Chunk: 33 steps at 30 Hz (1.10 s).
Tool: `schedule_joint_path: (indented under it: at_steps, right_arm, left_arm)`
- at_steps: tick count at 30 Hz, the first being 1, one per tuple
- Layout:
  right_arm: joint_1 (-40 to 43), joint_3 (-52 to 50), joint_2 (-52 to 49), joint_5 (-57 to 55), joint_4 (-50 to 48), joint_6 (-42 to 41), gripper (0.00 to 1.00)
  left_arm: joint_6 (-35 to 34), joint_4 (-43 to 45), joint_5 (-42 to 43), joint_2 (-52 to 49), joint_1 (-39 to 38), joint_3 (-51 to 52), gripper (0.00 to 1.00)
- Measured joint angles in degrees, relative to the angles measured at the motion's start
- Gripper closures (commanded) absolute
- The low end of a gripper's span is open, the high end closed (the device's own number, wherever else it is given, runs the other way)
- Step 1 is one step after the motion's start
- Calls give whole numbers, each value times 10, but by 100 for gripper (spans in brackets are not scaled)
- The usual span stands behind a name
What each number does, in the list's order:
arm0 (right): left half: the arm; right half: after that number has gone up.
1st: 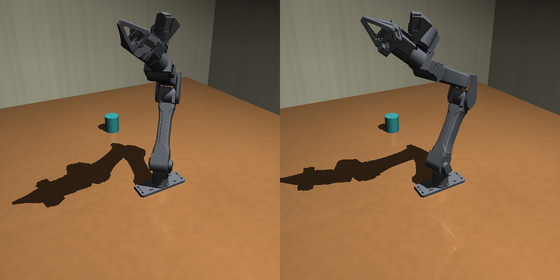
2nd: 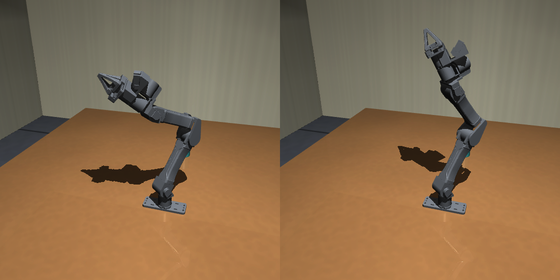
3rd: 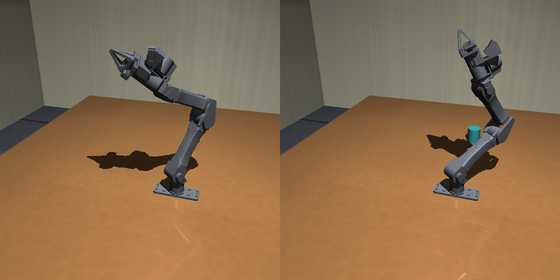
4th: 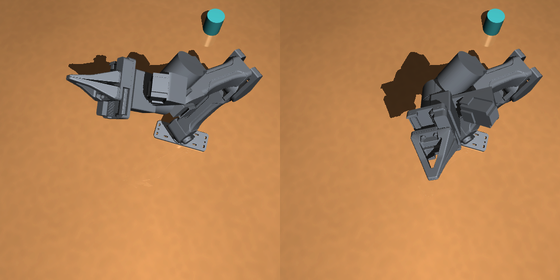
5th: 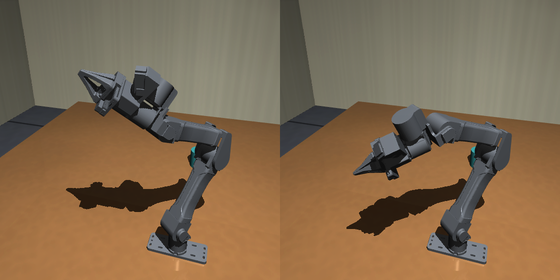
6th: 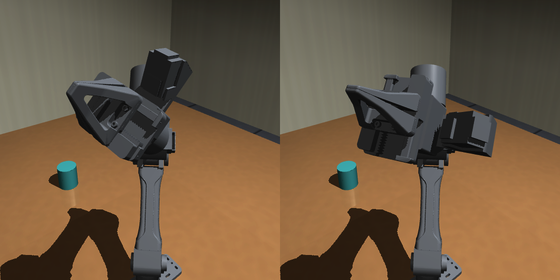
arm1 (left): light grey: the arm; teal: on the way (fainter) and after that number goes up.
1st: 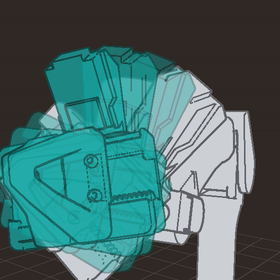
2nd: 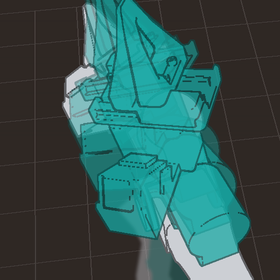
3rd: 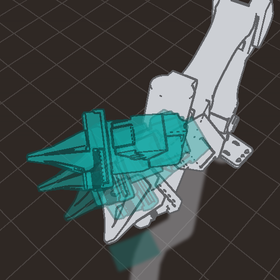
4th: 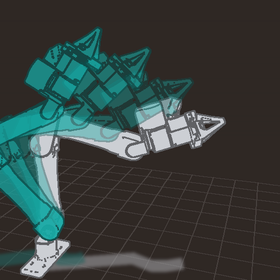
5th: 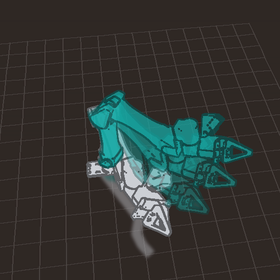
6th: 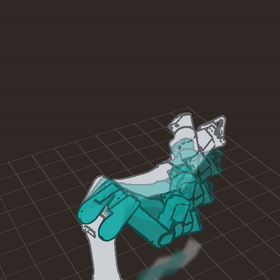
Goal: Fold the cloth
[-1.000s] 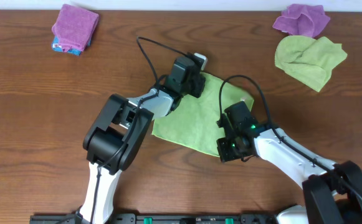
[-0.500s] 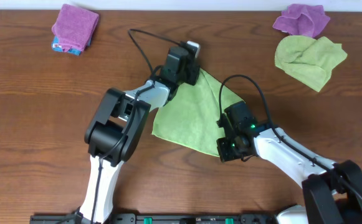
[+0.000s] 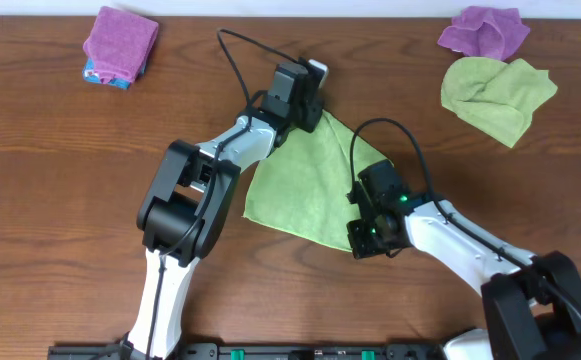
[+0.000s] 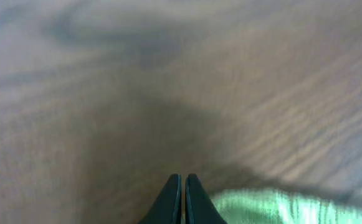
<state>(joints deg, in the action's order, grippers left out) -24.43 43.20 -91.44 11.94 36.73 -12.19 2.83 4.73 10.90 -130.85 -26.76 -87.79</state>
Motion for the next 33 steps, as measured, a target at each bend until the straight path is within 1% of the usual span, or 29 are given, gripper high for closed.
schedule_joint_path:
  at_steps: [5,10,12,13,15,18,21,25,29,33]
  right_arm:
    - [2,26,-19,-2,21,1,99]
    - [27,83,-25,-28,42,12,98]
    - [37,103,-25,-38,45,19,82]
    - [45,116,-25,-45,49,29,71]
    - [59,135,-25,-57,54,43,53]
    - [74,146,-25,-66,55,61,53]
    - [79,147,-25,-72,52,69,55]
    - [79,148,-25,-87,23,76,54]
    - [79,148,-25,-111,-7,81,55]
    - [79,148,-27,-120,-30,84,60]
  left_arm:
    - [3,-102,-4,35,0,0,94]
    - [4,-197,-8,116,2,-1,94]
    - [4,-234,-12,144,4,-4,94]
    - [4,-263,-13,153,6,-7,94]
    - [4,-315,-8,159,12,-9,94]
    - [4,-386,16,160,16,-8,94]
    - [-1,-423,41,160,14,-7,94]
    - [-10,-429,57,160,3,4,94]
    - [-30,-429,65,160,-4,44,94]
    - [-44,-427,83,160,-3,82,94]
